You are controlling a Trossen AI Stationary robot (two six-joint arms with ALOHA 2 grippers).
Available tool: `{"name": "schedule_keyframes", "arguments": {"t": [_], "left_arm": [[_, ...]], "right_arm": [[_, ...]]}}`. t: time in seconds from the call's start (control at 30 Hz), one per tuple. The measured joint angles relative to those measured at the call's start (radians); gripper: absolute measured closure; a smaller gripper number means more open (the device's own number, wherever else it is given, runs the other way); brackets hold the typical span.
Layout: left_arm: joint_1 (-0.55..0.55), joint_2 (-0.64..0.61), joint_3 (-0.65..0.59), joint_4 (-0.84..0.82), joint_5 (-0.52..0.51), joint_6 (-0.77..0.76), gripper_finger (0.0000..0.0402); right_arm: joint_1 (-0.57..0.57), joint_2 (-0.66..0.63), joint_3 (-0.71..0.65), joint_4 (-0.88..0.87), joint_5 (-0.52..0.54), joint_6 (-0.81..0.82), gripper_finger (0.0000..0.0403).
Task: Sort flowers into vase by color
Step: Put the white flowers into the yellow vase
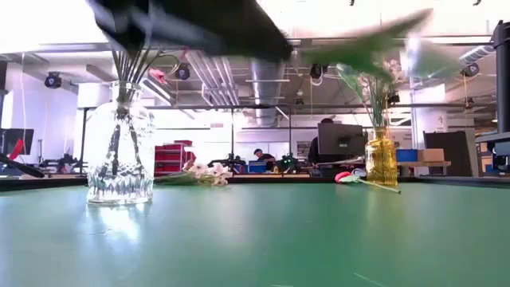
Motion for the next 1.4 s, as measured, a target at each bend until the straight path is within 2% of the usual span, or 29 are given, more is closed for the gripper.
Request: {"name": "schedule_keyframes", "arguments": {"t": [0.1,0.2,0.3,0.37,0.57,0.8,0.93,1.1,1.4], "left_arm": [[-0.028,-0.046,0.000,-0.001,-0.051,0.026,0.0401],[-0.065,-0.104,0.000,0.011,-0.153,0.051,0.0402],[-0.103,-0.159,0.000,0.019,-0.264,0.080,0.0402],[-0.119,-0.197,0.000,0.021,-0.303,0.096,0.0402],[-0.114,-0.272,0.002,0.102,-0.313,0.128,0.0402],[-0.086,-0.278,0.002,0.267,-0.312,0.276,0.0402],[-0.068,-0.278,0.002,0.354,-0.312,0.343,0.0401],[-0.044,-0.277,0.002,0.387,-0.311,0.370,0.0401],[-0.025,-0.276,0.002,0.399,-0.310,0.370,0.0401]], "right_arm": [[0.003,-0.026,-0.026,-0.001,0.008,0.002,0.0122],[0.012,-0.060,-0.070,0.008,0.017,0.007,0.0121],[0.023,-0.094,-0.159,0.092,0.040,0.009,0.0120],[0.029,-0.110,-0.240,0.190,0.042,-0.003,0.0121],[0.035,-0.077,-0.479,0.655,0.006,-0.108,0.0127],[0.035,0.088,-0.646,1.330,-0.076,-0.215,0.0127],[0.034,0.231,-0.653,1.605,-0.099,-0.235,0.0127],[0.034,0.395,-0.601,1.828,-0.102,-0.284,0.0129],[0.013,0.519,-0.464,1.894,-0.107,-0.326,0.0135]]}}
